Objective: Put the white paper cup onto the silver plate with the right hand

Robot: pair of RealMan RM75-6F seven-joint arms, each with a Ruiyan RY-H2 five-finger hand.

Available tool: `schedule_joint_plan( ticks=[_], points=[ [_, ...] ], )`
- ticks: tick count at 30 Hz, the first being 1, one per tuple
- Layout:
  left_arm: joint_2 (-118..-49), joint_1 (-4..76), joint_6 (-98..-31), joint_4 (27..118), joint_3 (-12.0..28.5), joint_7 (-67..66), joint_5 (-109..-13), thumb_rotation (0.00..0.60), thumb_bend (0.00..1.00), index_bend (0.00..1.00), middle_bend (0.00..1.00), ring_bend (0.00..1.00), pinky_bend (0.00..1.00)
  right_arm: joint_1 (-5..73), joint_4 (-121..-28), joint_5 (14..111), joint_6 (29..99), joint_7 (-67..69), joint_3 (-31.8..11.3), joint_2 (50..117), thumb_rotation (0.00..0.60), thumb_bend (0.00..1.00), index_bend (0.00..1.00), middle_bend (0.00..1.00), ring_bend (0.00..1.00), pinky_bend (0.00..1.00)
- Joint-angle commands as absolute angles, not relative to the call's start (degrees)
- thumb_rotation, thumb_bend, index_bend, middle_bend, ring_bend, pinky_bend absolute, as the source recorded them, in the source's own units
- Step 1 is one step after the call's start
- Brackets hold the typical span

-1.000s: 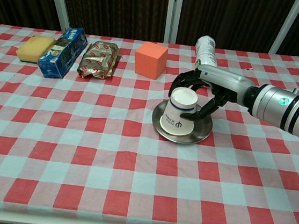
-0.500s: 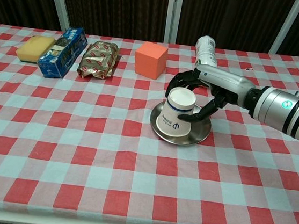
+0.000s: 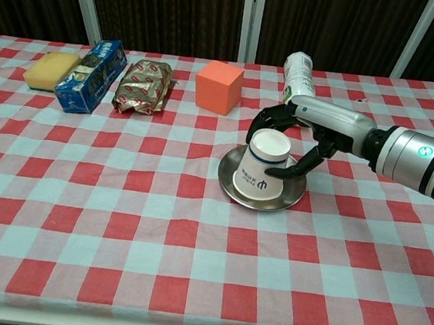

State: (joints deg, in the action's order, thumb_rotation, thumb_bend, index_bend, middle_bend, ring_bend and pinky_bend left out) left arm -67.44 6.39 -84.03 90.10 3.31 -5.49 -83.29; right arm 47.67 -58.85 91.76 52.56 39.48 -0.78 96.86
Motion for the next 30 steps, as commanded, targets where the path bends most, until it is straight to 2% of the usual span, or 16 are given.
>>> schedule_joint_plan(
  ticks=[1,5,14,21,24,30],
  points=[
    [-67.42,6.27,-84.16,90.15,3.26,-5.49,-83.31,0.600,0.02,0.17,0.18,0.07,0.07,48.42,-56.12,89.68,50.18,38.85,-2.15,98.66,0.600,0.28,0.58,0.42,0.22,0.20],
    [-67.30,5.96,-84.41,90.28,3.18,-5.47,-83.14,0.600,0.02,0.17,0.18,0.07,0.07,49.34,-52.94,89.07,49.30,39.88,-2.88,100.69,0.600,0.28,0.58,0.41,0.22,0.20],
    [-67.50,6.08,-84.48,89.92,3.36,-5.08,-83.35,0.600,0.02,0.17,0.18,0.07,0.07,47.95,-56.78,94.44,54.55,44.44,1.74,97.51,0.600,0.28,0.58,0.42,0.22,0.19],
    [-67.70,5.80,-84.58,89.91,3.25,-5.08,-83.08,0.600,0.02,0.17,0.18,0.07,0.07,49.46,-51.93,90.89,50.47,43.18,-0.73,100.58,0.600,0.28,0.58,0.42,0.22,0.19],
    [-67.63,5.70,-84.63,90.03,3.29,-5.12,-82.92,0.600,0.02,0.17,0.18,0.07,0.07,49.84,-50.02,90.76,50.77,44.26,-1.23,102.01,0.600,0.28,0.58,0.42,0.22,0.19],
    [-67.79,5.85,-84.55,89.84,3.41,-5.02,-83.02,0.600,0.02,0.17,0.18,0.07,0.07,49.33,-53.35,94.63,53.66,47.08,2.18,99.66,0.600,0.28,0.58,0.42,0.22,0.18]
  ],
)
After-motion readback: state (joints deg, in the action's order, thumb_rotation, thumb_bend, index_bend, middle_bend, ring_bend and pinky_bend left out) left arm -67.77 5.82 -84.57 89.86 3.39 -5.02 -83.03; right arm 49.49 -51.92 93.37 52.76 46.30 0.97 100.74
